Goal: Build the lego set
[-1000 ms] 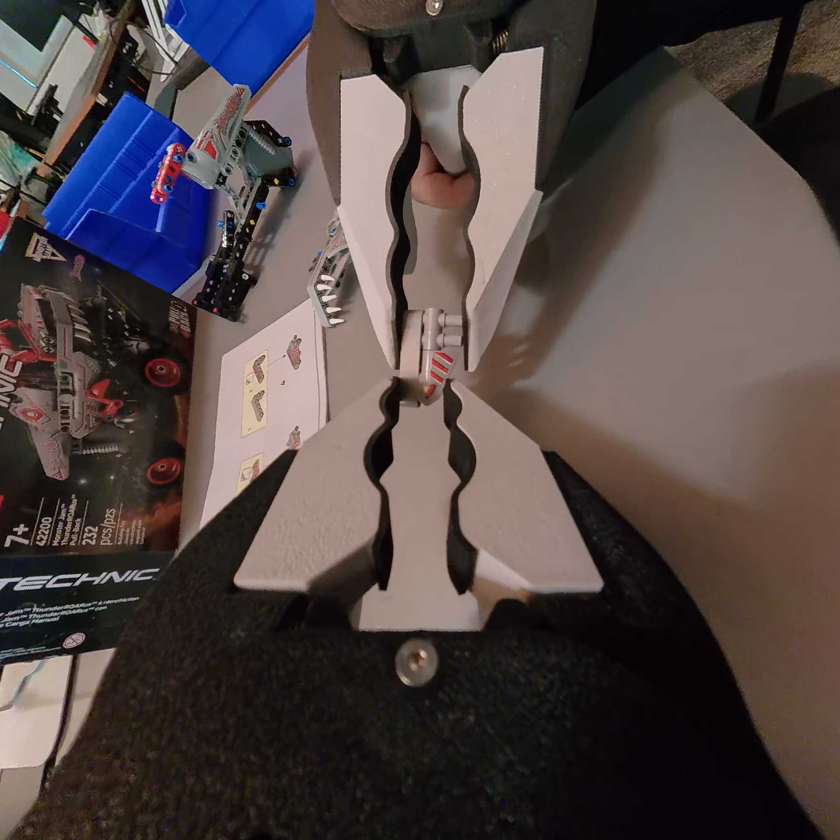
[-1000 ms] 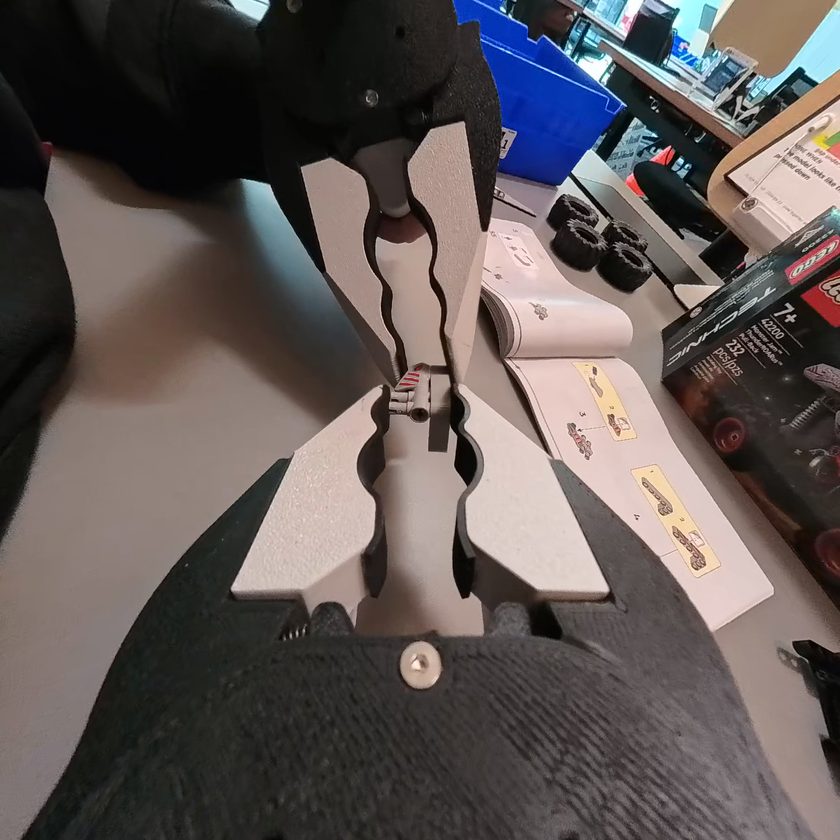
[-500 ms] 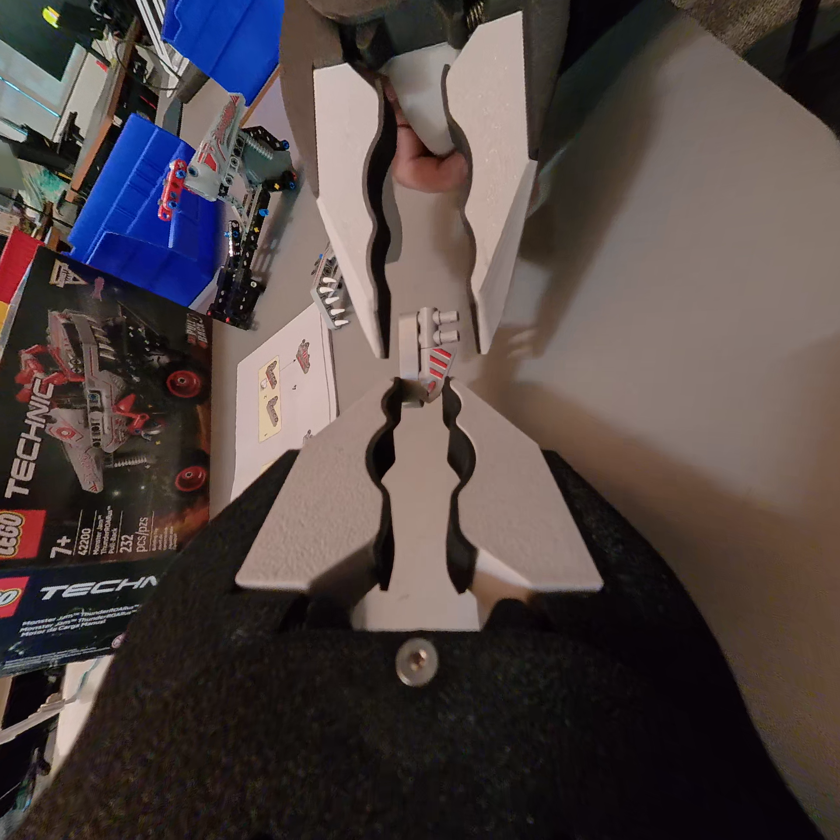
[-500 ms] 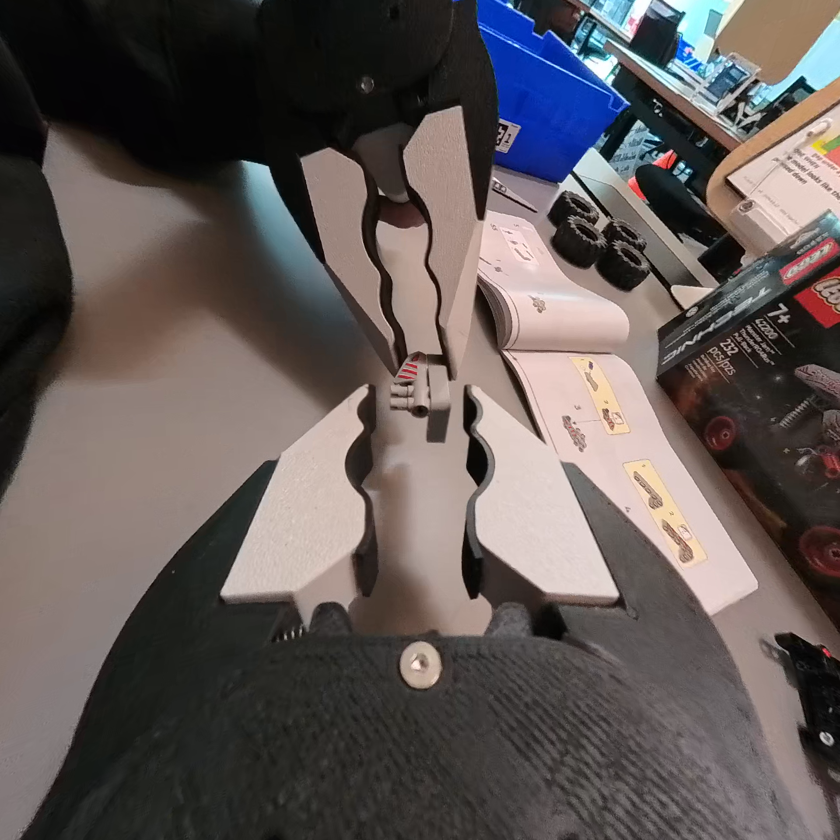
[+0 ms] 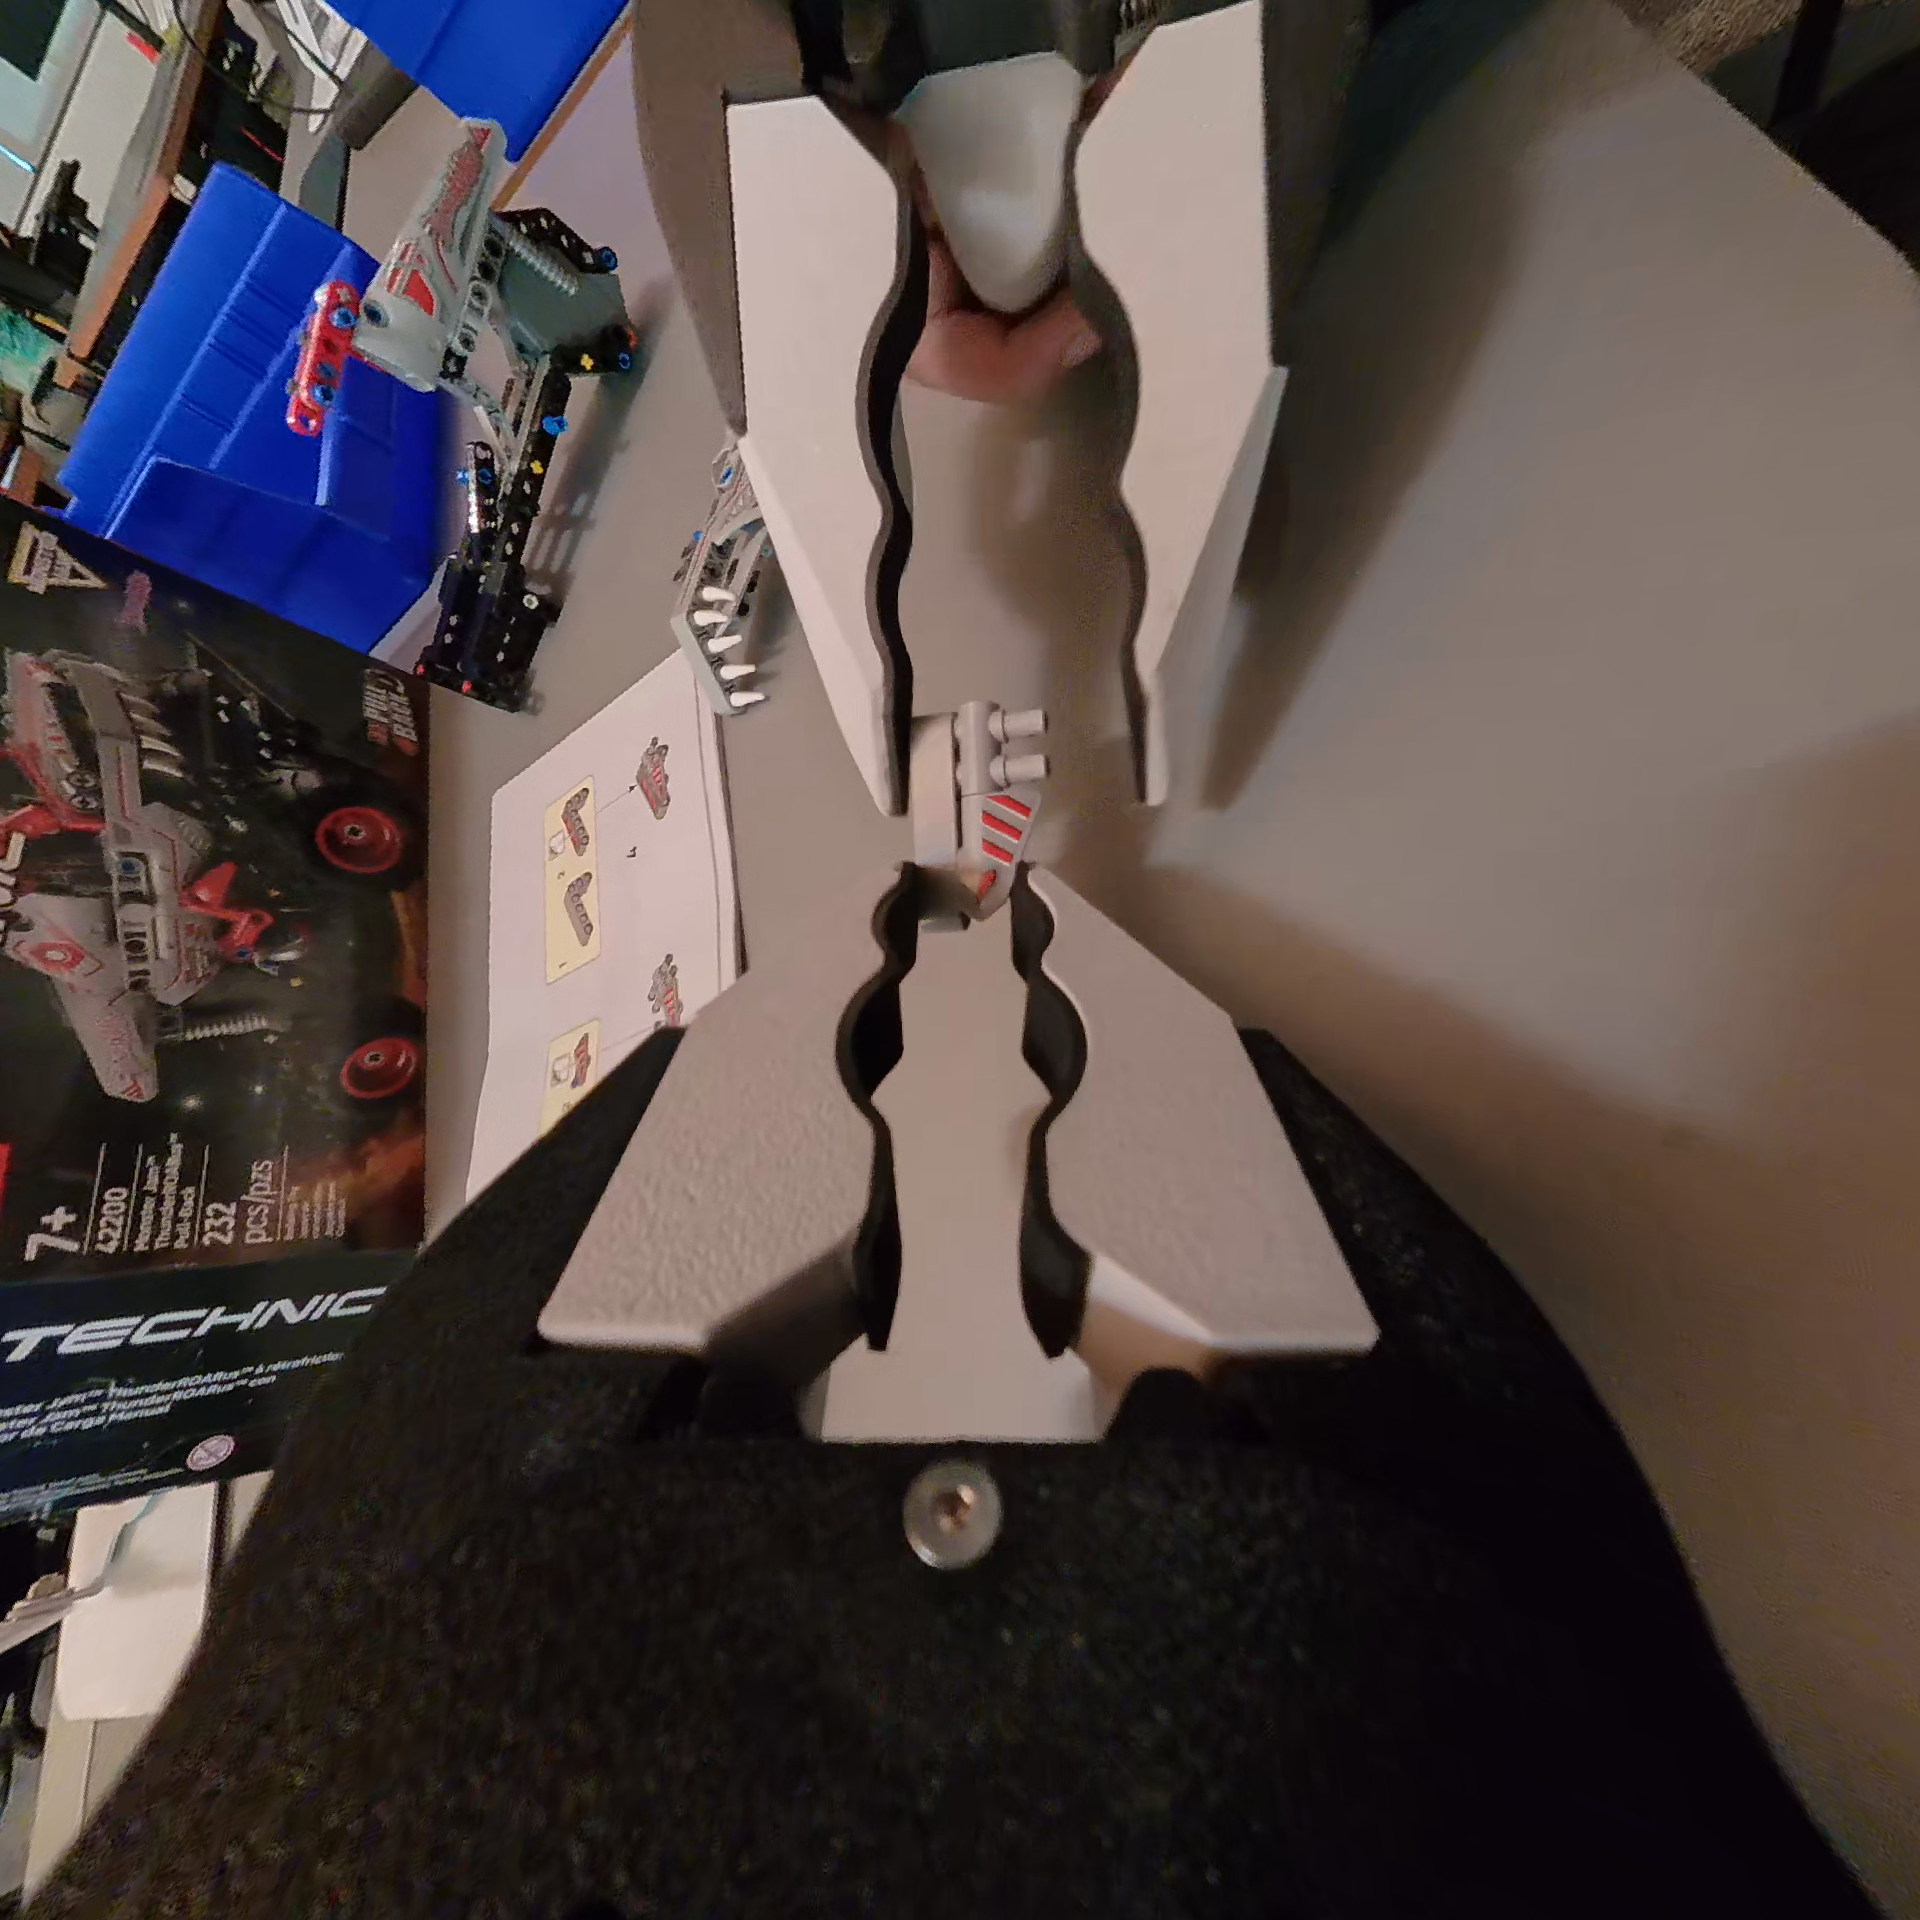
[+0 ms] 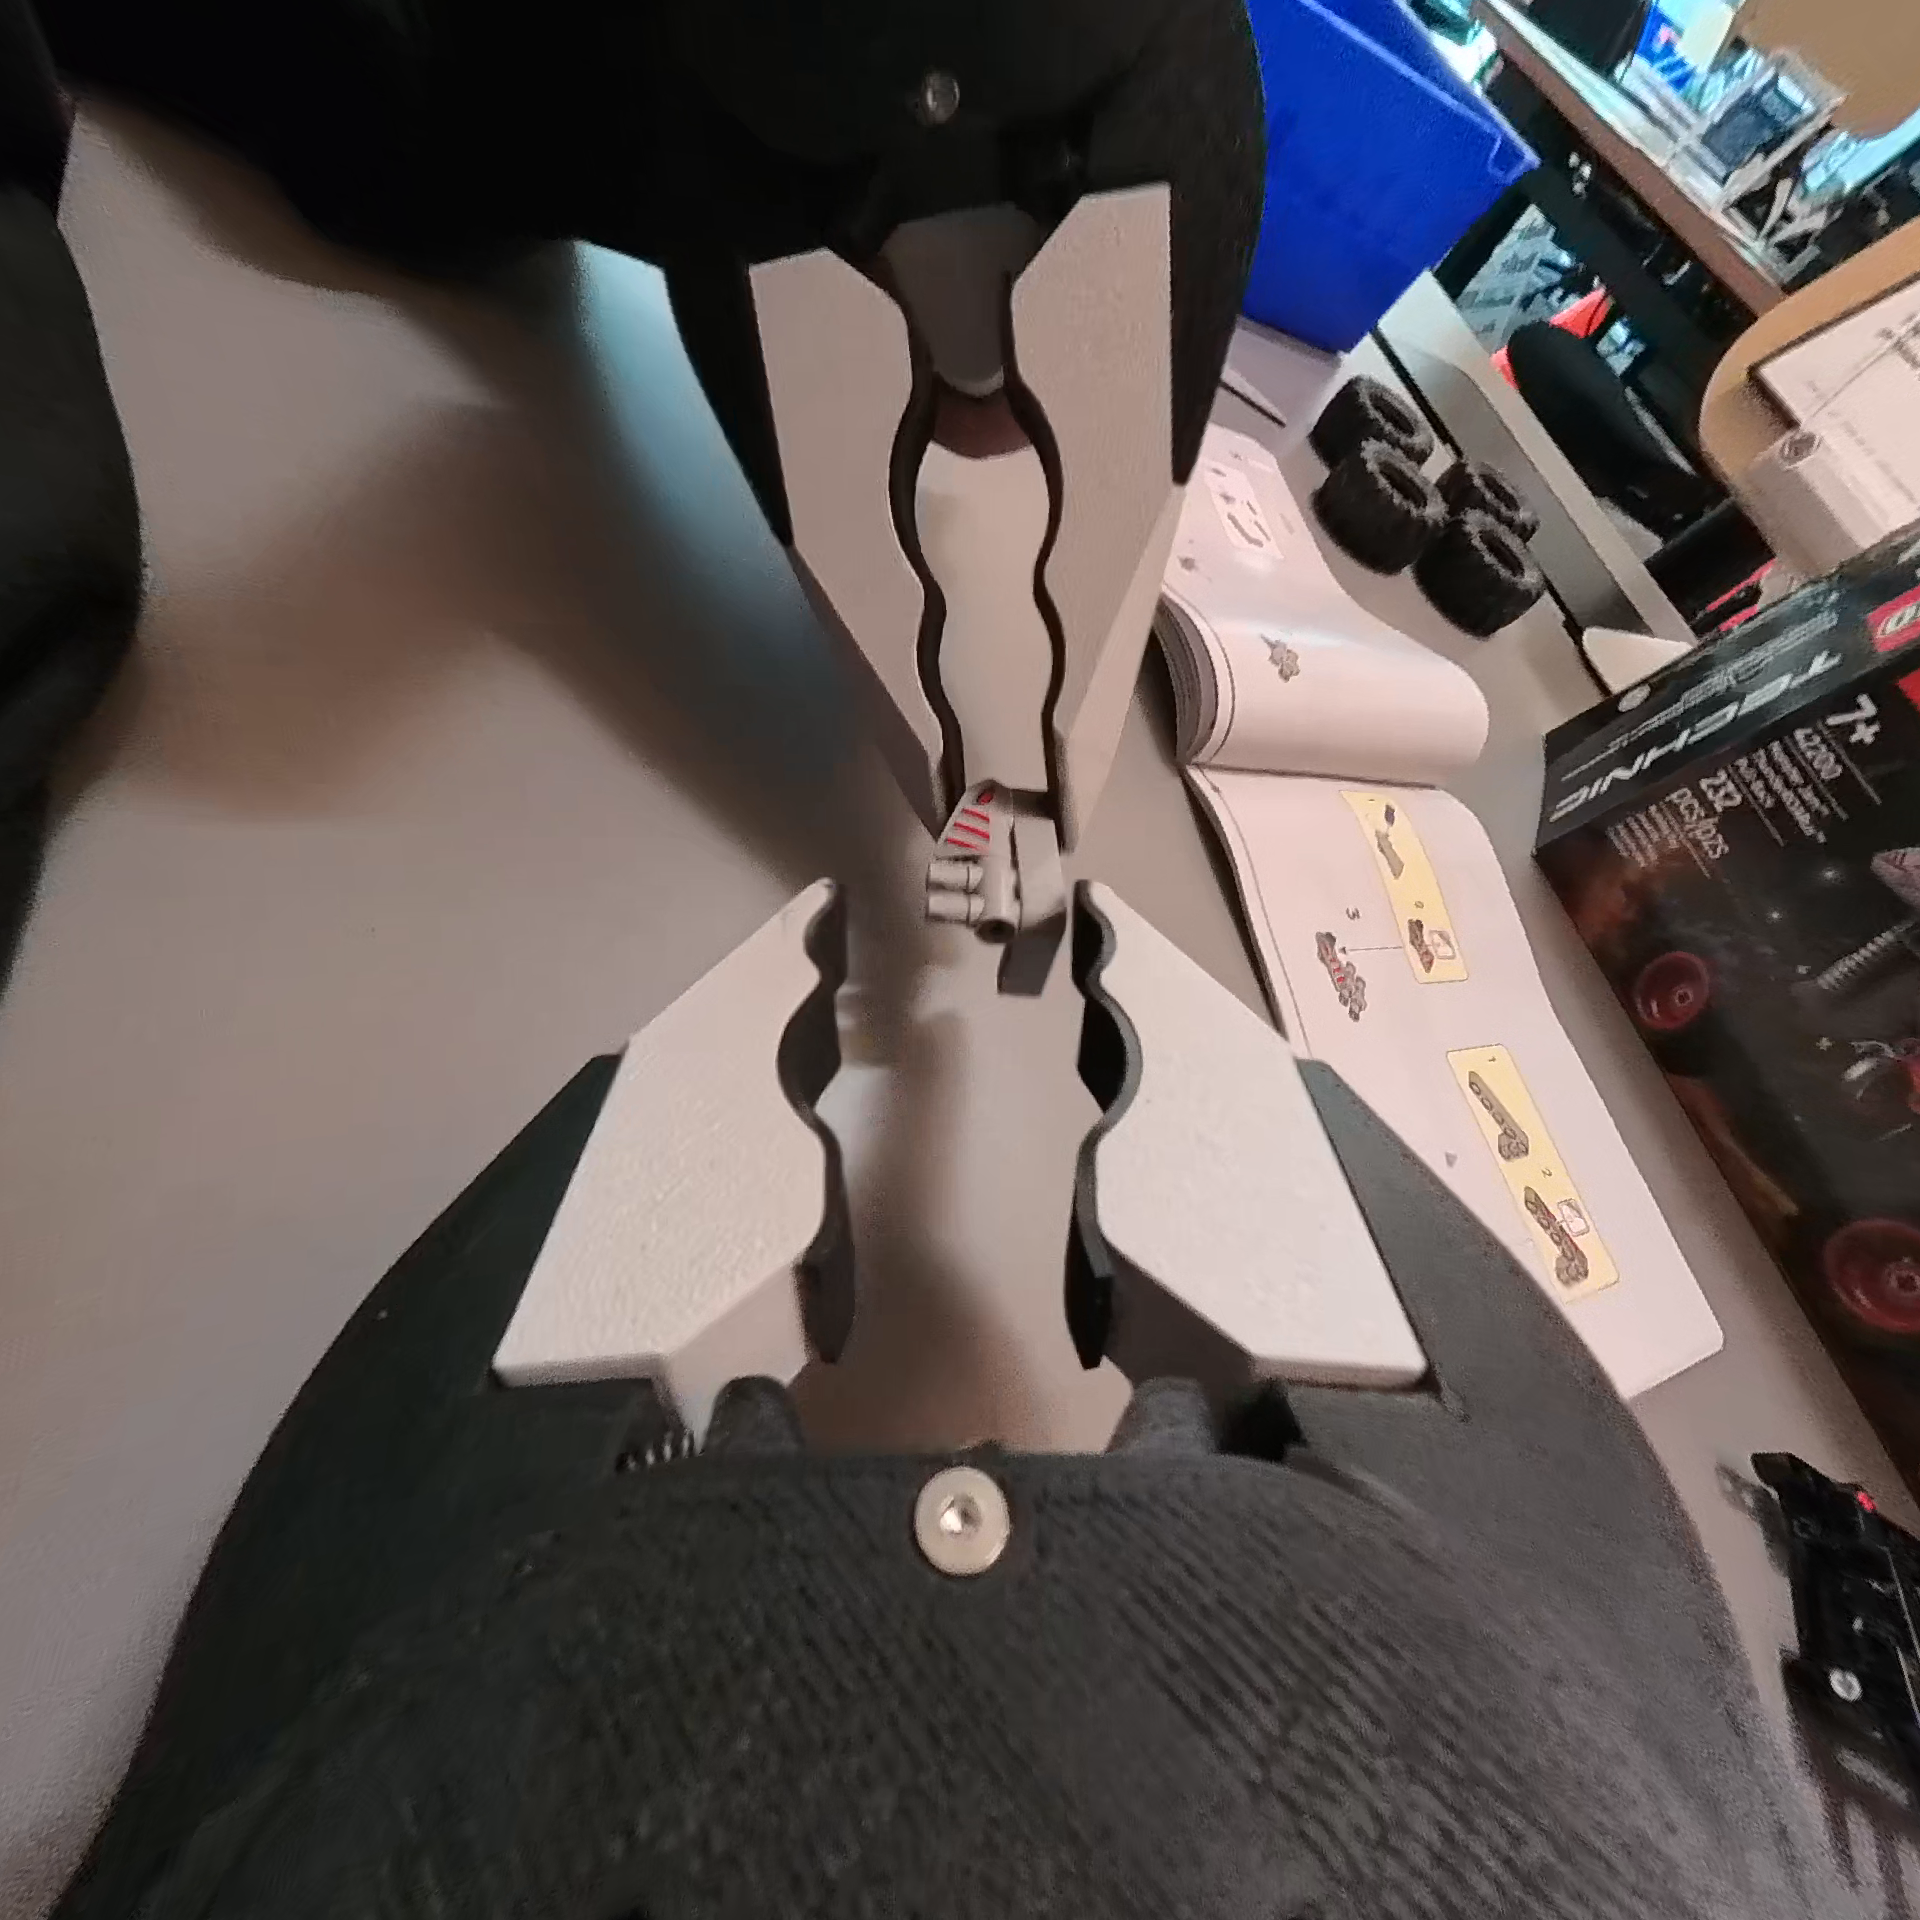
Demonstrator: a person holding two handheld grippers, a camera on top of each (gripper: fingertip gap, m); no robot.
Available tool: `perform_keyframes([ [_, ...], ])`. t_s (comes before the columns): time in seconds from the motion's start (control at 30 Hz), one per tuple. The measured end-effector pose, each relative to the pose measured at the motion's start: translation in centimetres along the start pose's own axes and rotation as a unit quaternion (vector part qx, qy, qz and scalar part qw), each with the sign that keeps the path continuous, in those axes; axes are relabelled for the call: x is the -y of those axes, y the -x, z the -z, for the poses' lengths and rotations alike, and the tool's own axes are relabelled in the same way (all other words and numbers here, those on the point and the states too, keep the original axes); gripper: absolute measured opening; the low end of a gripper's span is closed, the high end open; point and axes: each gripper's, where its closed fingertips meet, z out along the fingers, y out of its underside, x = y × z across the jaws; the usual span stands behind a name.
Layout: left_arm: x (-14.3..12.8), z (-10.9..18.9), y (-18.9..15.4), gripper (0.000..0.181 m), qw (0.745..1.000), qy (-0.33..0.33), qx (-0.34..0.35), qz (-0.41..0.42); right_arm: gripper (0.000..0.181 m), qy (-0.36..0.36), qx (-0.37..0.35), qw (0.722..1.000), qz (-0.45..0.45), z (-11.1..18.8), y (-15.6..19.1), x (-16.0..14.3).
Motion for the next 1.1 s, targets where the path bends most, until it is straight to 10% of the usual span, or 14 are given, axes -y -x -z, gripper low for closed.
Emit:
perform_keyframes([
  [0.17,-0.2,0.5,0.9,0.015,0.999,-0.006,0.015,0.029,0.046,-0.030,-0.028,0.983,-0.179,1.3,-2.6,0.5],
  [0.37,1.0,1.3,3.4,0.015,0.988,-0.058,0.064,0.125,0.047,-0.128,0.064,0.875,-0.462,1.8,-2.9,2.5],
  [0.7,0.6,0.9,4.1,0.015,0.990,-0.001,0.137,0.031,0.005,-0.173,0.061,0.826,-0.532,0.9,-3.6,2.5],
  [1.1,0.8,1.0,4.6,0.015,0.984,0.021,0.177,-0.028,0.003,-0.196,0.081,0.782,-0.587,0.9,-3.8,2.4],
])
